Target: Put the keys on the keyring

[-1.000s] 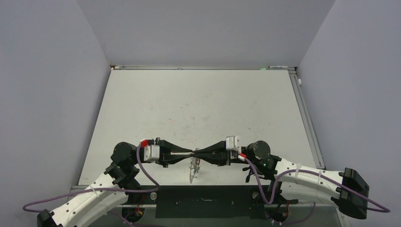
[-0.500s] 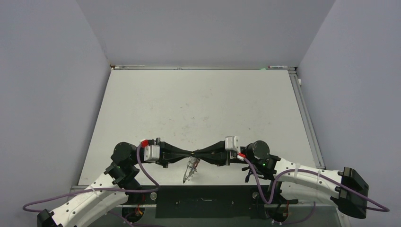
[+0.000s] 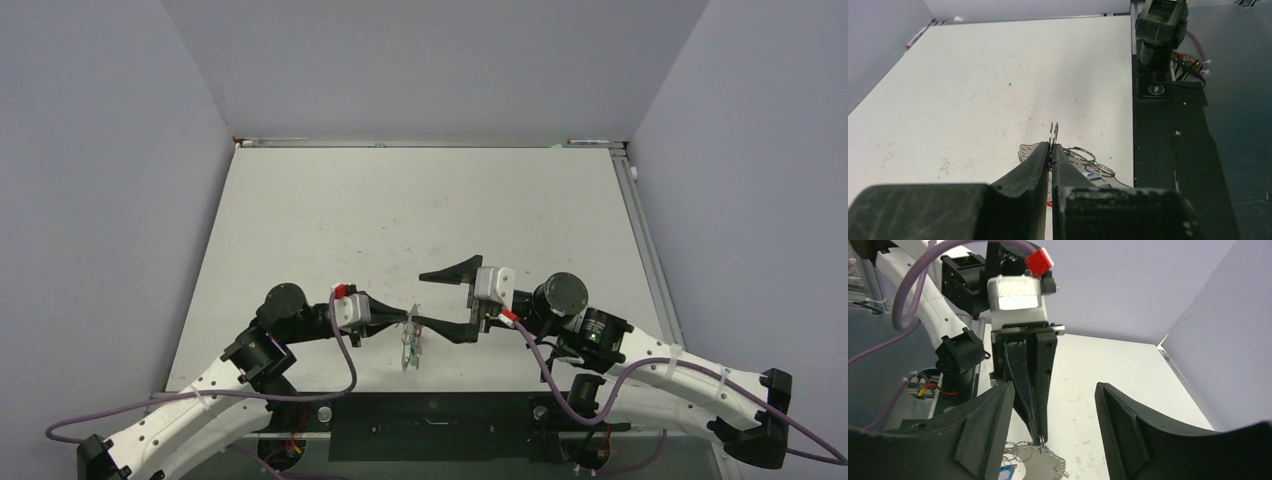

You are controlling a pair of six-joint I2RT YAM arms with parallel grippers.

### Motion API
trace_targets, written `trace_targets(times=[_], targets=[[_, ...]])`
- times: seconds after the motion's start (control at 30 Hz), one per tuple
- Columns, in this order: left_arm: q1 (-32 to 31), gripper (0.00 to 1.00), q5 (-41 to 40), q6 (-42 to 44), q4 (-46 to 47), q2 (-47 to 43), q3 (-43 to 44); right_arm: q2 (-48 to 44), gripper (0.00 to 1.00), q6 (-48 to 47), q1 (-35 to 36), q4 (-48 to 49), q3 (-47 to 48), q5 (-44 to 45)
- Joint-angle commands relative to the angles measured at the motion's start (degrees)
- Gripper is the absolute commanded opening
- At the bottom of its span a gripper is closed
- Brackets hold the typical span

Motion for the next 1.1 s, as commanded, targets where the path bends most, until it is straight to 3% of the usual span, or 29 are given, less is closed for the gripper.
trace_targets(times=[0.0, 0.2, 0.5, 1.07], targets=[[-0.29, 0.00, -3.96, 5.20, -4.50, 1.18, 5.26, 3.60, 0.61, -5.24, 0.53, -21.28, 9.68, 3.61], [-0.25, 0.00, -5.08, 6.29, -6.39, 2.01, 6.08, 10.19, 0.55, -9.37, 2.25, -34.69, 16.19, 3.75], [-0.28, 0.00, -3.84, 6.23, -8.01, 2.79, 6.17, 13.10, 0.41, -10.95, 2.33, -31.88, 14.88, 5.56], [-0.66, 0.00, -2.55, 5.68, -7.36, 2.36, 5.73, 17.48, 0.34, -13.42, 2.29, -27.03, 12.38, 9.92]])
